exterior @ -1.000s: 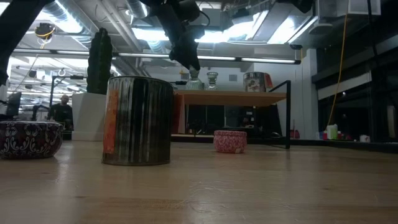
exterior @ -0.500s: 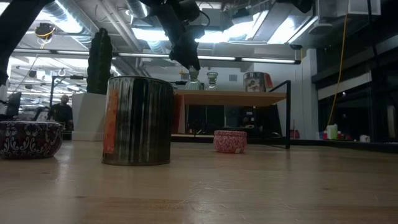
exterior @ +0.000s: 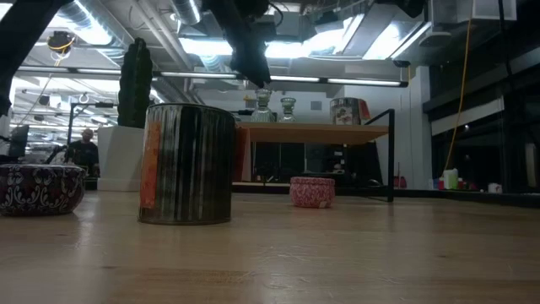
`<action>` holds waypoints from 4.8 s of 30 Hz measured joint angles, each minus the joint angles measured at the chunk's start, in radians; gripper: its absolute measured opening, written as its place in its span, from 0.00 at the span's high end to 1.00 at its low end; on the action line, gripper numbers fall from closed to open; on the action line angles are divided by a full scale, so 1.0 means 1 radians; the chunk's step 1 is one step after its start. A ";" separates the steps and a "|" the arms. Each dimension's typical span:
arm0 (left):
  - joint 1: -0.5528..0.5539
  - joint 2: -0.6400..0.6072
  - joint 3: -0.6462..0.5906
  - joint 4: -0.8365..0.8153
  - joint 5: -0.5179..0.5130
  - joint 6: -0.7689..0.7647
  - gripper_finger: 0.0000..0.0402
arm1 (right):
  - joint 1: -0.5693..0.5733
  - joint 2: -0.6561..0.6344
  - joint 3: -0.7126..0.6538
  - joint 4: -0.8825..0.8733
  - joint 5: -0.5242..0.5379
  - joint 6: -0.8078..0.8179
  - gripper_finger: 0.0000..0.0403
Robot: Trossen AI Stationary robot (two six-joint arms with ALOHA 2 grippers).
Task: Pick & Place candle stick holders
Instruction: Put the top green glass candle holder aligned with the green glass candle holder on the shelf
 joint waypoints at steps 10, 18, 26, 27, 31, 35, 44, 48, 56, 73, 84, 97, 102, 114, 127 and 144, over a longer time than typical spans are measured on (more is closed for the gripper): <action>0.000 -0.006 0.046 -0.179 0.014 0.044 0.45 | 0.000 0.000 0.000 0.000 0.000 -0.004 1.00; 0.000 -0.006 -0.005 -0.196 0.062 0.065 0.64 | 0.000 0.000 0.000 0.000 0.000 -0.005 1.00; 0.008 -0.005 -0.100 -0.163 0.062 0.086 0.77 | 0.000 0.000 0.000 0.000 0.000 -0.023 1.00; 0.009 -0.005 -0.112 -0.150 0.062 0.086 0.78 | 0.000 0.000 0.000 0.000 0.000 -0.023 1.00; 0.009 -0.005 -0.137 -0.098 0.055 0.086 0.83 | 0.000 0.000 0.000 0.000 0.000 -0.023 1.00; 0.008 0.000 -0.138 -0.076 0.021 0.090 0.87 | 0.000 0.000 0.000 0.000 0.000 -0.023 1.00; 0.015 0.001 -0.139 -0.001 0.006 0.087 0.96 | 0.000 0.000 0.000 0.000 0.000 -0.023 1.00; 0.015 0.001 -0.139 0.030 0.039 0.086 0.98 | 0.000 0.000 0.000 0.000 0.000 -0.023 1.00; 0.015 0.001 -0.139 0.087 0.095 0.085 0.99 | 0.000 0.000 0.000 0.000 0.000 -0.023 1.00; 0.015 0.001 -0.139 0.189 0.200 0.074 0.99 | 0.000 0.000 0.000 0.000 0.000 -0.023 1.00; 0.007 0.001 -0.139 0.080 0.234 0.051 0.99 | 0.000 0.000 0.000 0.000 0.000 -0.022 1.00; -0.008 -0.019 -0.139 0.081 0.396 0.049 1.00 | 0.000 0.000 0.000 0.000 0.000 -0.022 1.00; -0.039 -0.019 -0.139 0.083 0.417 0.097 1.00 | 0.000 0.000 0.000 0.000 0.000 -0.022 1.00; -0.096 0.002 -0.137 0.203 0.302 0.182 1.00 | 0.000 0.000 0.000 0.000 0.000 -0.023 1.00; -0.083 0.044 -0.139 0.243 0.229 0.182 1.00 | 0.000 0.000 0.000 0.000 0.000 -0.022 1.00; -0.083 0.051 -0.139 0.252 0.154 0.200 1.00 | 0.000 0.000 0.000 0.000 0.001 -0.022 1.00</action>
